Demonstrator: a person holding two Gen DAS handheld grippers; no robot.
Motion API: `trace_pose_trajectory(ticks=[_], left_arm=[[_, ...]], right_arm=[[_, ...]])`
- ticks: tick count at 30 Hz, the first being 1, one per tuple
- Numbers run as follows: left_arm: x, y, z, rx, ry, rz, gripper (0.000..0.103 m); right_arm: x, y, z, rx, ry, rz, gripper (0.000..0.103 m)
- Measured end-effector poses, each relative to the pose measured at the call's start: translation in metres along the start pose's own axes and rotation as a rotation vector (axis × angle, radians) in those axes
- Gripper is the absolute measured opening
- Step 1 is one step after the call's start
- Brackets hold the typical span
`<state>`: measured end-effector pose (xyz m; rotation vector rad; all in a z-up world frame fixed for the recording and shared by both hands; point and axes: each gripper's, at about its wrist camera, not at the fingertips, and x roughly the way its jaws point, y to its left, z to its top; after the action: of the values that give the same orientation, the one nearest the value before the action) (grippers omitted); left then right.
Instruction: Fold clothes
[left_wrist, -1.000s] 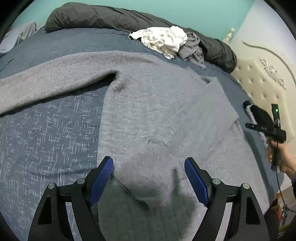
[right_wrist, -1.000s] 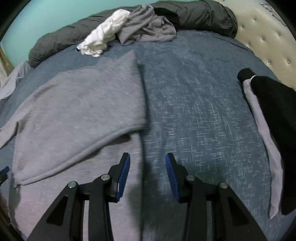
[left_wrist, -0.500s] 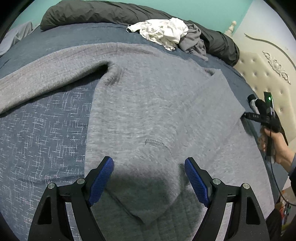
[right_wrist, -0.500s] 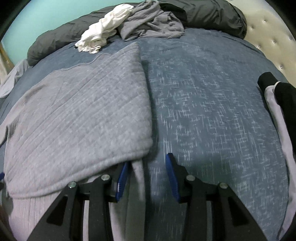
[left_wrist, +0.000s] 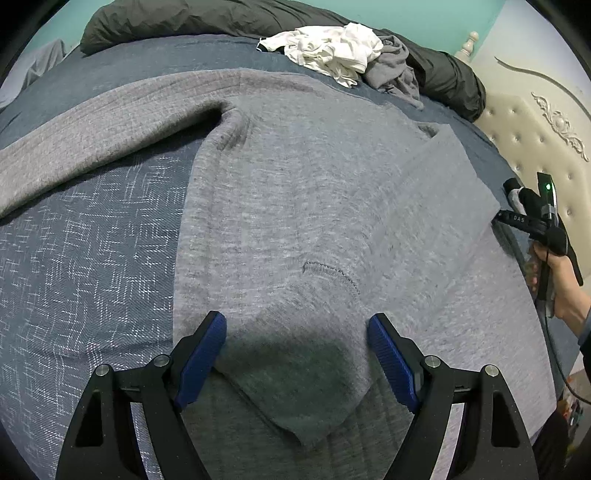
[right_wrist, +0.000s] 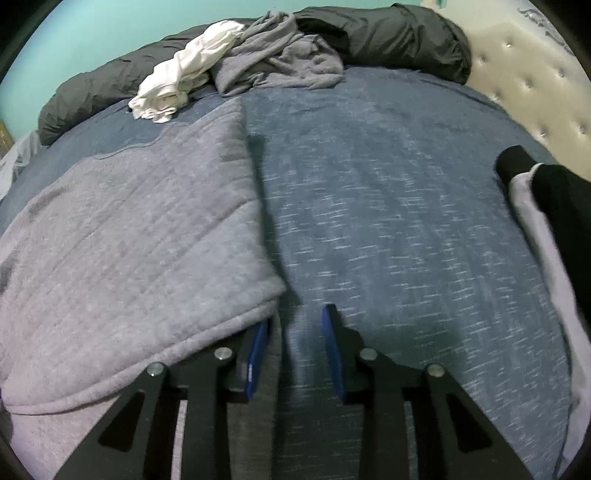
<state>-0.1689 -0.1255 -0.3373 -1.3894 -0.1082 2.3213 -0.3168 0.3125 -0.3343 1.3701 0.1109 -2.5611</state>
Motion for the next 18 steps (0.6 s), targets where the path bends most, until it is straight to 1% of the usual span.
trace_pose_trajectory(ticks=[1, 4, 7, 9, 11, 14, 15, 16, 18], left_arm=[[0.000, 0.000, 0.000, -0.001, 0.000, 0.000, 0.083], [0.000, -0.001, 0.000, 0.002, 0.001, 0.002, 0.083], [0.001, -0.002, 0.000, 0.004, 0.003, 0.003, 0.083], [0.001, -0.001, 0.000, 0.003, 0.003, 0.002, 0.083], [0.001, 0.000, 0.000, 0.001, 0.005, 0.001, 0.083], [0.002, 0.000, 0.000, 0.002, 0.009, 0.000, 0.083], [0.002, 0.000, 0.000, 0.003, 0.011, -0.001, 0.083], [0.002, 0.001, 0.000, 0.002, 0.012, -0.002, 0.083], [0.003, 0.001, 0.000, 0.002, 0.014, -0.001, 0.083]], right_arm=[[-0.003, 0.005, 0.000, -0.016, -0.007, 0.016, 0.030], [-0.002, 0.014, 0.001, -0.035, 0.020, 0.064, 0.030], [-0.001, 0.018, 0.005, -0.059, 0.008, 0.028, 0.030], [0.002, 0.011, 0.009, -0.014, -0.001, 0.009, 0.030], [0.010, 0.000, 0.013, 0.038, 0.009, -0.012, 0.030], [0.016, -0.006, 0.014, 0.054, 0.009, 0.000, 0.029], [0.016, -0.005, 0.014, 0.044, 0.001, 0.002, 0.027], [0.014, -0.006, 0.013, 0.037, -0.007, 0.004, 0.022], [0.013, -0.008, 0.011, 0.031, -0.015, 0.004, 0.020]])
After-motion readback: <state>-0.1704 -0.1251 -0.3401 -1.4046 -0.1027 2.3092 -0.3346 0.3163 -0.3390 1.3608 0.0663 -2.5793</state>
